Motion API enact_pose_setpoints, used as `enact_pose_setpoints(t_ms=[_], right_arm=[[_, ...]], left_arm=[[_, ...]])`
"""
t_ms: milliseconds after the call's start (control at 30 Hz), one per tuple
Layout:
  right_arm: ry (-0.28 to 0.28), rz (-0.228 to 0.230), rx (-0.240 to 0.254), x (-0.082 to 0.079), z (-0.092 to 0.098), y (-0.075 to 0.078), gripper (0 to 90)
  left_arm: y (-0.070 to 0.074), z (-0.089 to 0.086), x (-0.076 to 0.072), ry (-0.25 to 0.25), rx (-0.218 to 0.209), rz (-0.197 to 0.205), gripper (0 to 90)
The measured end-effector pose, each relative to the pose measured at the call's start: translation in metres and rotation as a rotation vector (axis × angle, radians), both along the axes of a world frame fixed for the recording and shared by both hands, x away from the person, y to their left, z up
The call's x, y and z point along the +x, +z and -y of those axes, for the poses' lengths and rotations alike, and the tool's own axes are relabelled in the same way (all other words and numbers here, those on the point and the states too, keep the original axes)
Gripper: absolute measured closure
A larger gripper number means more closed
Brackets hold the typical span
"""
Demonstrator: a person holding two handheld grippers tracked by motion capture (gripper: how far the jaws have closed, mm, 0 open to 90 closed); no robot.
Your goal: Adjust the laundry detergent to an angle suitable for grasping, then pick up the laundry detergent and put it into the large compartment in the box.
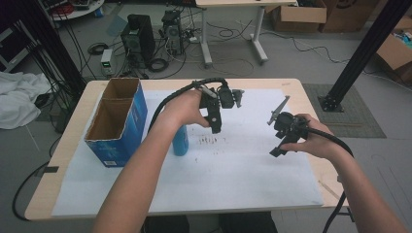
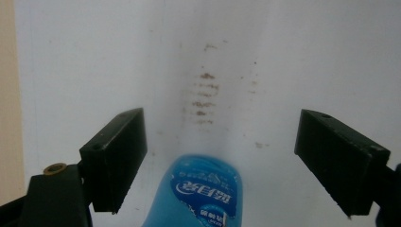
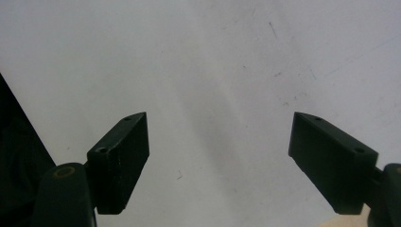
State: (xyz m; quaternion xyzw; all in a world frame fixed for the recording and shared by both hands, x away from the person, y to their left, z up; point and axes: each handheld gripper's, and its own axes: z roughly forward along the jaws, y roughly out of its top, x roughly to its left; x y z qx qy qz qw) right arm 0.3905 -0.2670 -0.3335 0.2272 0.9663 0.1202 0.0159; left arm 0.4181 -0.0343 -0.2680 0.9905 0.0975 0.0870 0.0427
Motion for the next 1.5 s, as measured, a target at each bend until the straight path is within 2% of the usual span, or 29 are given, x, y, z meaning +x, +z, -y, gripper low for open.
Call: enact_pose_setpoints(t_ms=[400,467,700,733,1000,1300,1367,1433,1500], right_arm=[[0.018,0.017,0.006,-0.004,0.001,0.005,21.3],[0.011,0.018,0.022,-0.003,0.005,0.004,21.1],[0.016,0.009,0.008,-0.005,0.008,-0.001,21.3],[0.018,0.013,0.009,-0.005,0.008,0.0,21.3],[0.011,0.018,0.032,-0.007,0.009,0.007,20.8],[0.014,0.03,0.037,-0.006,0.007,0.008,20.8],[0.02,0.03,0.045,-0.004,0.006,0.008,20.9],[0.032,0.034,0.047,-0.003,0.004,0.009,20.8],[0.042,0.034,0.049,-0.002,0.003,0.01,20.9]], left_arm=[[0.002,0.002,-0.001,0.003,-0.004,0.016,17.9],[0.001,0.003,0.001,0.01,-0.001,0.013,17.7],[0.004,0.003,-0.002,0.021,-0.015,0.027,16.6],[0.006,0.003,-0.003,0.017,-0.024,0.03,16.7],[0.009,0.003,-0.008,0.019,-0.017,0.043,16.0],[0.014,-0.002,-0.012,0.062,-0.032,0.038,18.5],[0.016,-0.005,-0.014,0.082,-0.051,0.037,20.4],[0.018,-0.008,-0.018,0.094,-0.027,0.041,21.3],[0.019,-0.009,-0.019,0.102,-0.03,0.044,21.4]])
